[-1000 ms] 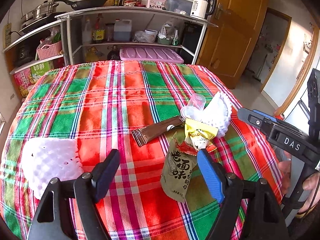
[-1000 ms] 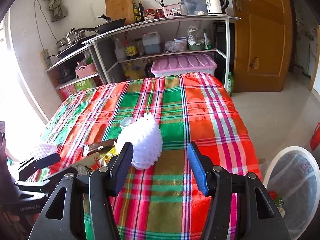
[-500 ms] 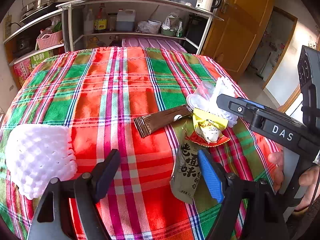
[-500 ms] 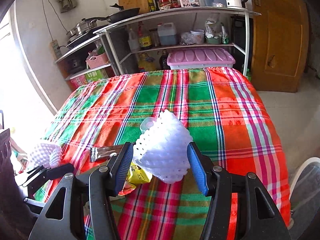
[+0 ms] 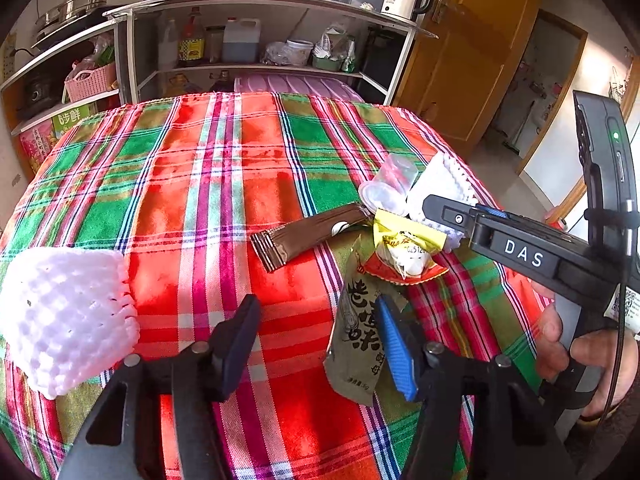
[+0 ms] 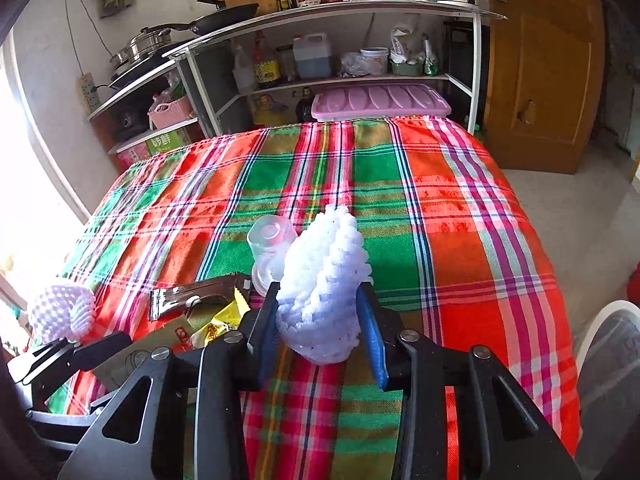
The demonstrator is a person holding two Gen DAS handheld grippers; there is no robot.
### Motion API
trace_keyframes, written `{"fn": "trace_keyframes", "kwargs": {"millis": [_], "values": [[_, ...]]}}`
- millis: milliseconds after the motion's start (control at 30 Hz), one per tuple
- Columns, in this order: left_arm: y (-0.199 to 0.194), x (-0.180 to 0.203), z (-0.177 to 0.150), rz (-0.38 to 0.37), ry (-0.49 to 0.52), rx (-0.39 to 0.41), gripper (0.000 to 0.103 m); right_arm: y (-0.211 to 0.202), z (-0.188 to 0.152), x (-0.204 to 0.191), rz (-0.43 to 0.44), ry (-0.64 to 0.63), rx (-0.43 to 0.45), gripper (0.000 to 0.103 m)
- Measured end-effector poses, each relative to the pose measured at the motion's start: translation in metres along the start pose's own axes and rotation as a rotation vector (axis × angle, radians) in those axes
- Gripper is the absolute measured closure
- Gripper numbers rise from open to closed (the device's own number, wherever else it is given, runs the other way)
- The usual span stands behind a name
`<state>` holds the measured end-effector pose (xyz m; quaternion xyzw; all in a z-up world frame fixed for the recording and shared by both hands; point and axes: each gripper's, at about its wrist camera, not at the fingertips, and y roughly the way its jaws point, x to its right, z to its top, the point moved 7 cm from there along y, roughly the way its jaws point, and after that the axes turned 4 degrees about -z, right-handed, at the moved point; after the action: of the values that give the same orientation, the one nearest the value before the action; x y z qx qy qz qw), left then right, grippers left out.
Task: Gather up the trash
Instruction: 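Grasp the white foam net with the right tool while the left tool reaches the paper bag, then close the left tool on the printed paper snack bag and lift it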
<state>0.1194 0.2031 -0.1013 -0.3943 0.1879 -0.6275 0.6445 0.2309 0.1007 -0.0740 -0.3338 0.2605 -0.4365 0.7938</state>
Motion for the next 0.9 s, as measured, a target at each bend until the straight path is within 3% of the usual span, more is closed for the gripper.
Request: {"fn": "trace_keyframes", "kwargs": {"millis": [133,333,467,600,700,900], "values": [[0.001,0.004,-0.001,-0.003,0.02,-0.007,0.05,-0.005,-0.001,0.005,0.009,0.025,0.004,0.076],[0.003,0.011,-0.002,0.013,0.06,-0.014,0.05,-0.011,-0.006,0.005,0.008,0.025,0.014,0.079],[0.002,0.019,-0.004,0.007,0.089,-0.012,0.072,-0.017,-0.007,0.005,0.007,0.021,0.025,0.08],[0.001,0.023,-0.004,0.015,0.106,-0.009,0.087,-0.022,-0.008,0.005,0.009,0.02,0.032,0.081],[-0.001,0.023,-0.005,0.012,0.104,-0.009,0.095,-0.027,-0.009,0.006,0.012,0.026,0.041,0.081],[-0.004,0.023,-0.005,0.019,0.099,0.002,0.099,-0.036,-0.011,0.007,0.016,0.027,0.053,0.081]]}}
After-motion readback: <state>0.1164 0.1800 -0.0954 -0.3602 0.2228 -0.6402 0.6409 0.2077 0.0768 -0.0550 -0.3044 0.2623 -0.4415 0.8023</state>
